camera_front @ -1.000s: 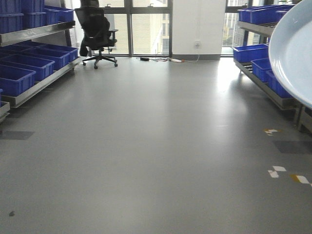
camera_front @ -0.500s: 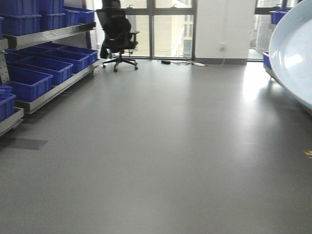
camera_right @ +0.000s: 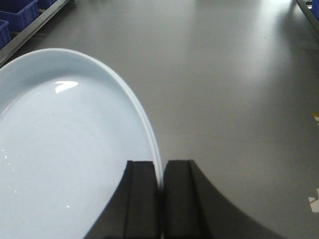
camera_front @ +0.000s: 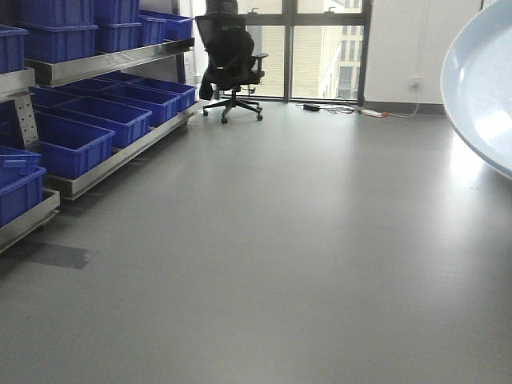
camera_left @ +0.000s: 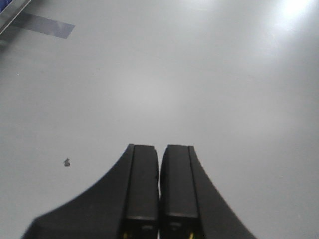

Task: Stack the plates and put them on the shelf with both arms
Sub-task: 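Drive the base to the blue-bin shelf while holding the plates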

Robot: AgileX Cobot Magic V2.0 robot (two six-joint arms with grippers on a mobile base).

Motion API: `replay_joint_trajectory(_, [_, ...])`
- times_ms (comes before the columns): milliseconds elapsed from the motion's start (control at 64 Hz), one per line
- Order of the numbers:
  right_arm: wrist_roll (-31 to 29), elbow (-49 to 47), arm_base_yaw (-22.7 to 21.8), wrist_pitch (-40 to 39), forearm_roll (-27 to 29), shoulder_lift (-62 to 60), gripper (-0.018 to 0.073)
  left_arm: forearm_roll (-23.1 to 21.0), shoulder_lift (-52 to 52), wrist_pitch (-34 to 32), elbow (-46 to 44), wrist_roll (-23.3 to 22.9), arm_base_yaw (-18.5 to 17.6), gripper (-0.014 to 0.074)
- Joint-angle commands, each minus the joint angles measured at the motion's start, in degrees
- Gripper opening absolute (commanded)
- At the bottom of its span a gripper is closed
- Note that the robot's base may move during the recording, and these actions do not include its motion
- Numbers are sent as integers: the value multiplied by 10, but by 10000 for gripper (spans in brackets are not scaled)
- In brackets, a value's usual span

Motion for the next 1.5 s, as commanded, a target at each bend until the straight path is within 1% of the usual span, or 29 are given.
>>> replay_joint_trajectory(0, [-1,-16,-3,-55,-4,0,57,1,2,-39,-17,-5,0,97])
replay_joint_trajectory(1485, [-1,-16,-3,-54,-4,0,57,1,3,-39,-17,-5,0,97])
